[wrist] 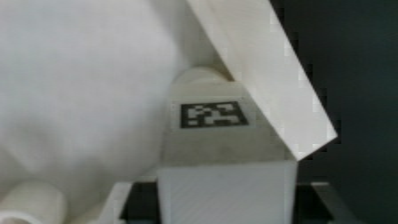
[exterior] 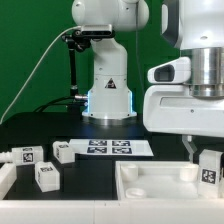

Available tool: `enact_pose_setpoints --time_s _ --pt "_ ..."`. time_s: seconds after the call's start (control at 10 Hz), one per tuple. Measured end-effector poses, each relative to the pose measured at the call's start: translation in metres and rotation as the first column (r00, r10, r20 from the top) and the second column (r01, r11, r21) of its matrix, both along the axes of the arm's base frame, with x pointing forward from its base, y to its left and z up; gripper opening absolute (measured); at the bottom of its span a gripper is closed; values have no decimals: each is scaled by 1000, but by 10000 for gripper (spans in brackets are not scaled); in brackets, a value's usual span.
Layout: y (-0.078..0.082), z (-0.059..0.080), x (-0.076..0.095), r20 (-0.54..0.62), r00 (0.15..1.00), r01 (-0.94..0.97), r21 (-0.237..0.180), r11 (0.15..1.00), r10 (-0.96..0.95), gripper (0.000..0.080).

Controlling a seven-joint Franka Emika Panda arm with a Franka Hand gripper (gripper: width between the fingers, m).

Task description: Assemble one leg

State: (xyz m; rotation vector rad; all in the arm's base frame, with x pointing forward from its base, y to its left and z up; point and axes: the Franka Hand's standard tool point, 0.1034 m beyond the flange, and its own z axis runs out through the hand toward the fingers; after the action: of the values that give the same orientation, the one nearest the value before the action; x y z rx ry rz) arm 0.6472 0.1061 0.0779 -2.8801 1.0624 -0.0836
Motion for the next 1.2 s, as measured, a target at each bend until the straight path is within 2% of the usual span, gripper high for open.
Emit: enact_pose_setpoints --time_s 0.1,0.2,0.3,0.4,0.8,0.9,1.1,1.2 --pt "-2 0 -1 -16 983 181 15 983 -180 285" --pt "-2 0 -2 -48 921 387 28 922 -386 285" --pt "-3 0 -3 -97 813 580 52 813 -574 285" --pt "-5 0 -4 -128 747 663 78 744 -652 287" --pt "-2 0 -5 -160 568 822 64 566 -807 287" --pt "-2 0 -5 -173 487 873 55 485 -856 287" --pt "-4 1 -5 -188 270 963 38 268 -944 287" --pt "-5 1 -6 -184 273 962 39 270 -944 287"
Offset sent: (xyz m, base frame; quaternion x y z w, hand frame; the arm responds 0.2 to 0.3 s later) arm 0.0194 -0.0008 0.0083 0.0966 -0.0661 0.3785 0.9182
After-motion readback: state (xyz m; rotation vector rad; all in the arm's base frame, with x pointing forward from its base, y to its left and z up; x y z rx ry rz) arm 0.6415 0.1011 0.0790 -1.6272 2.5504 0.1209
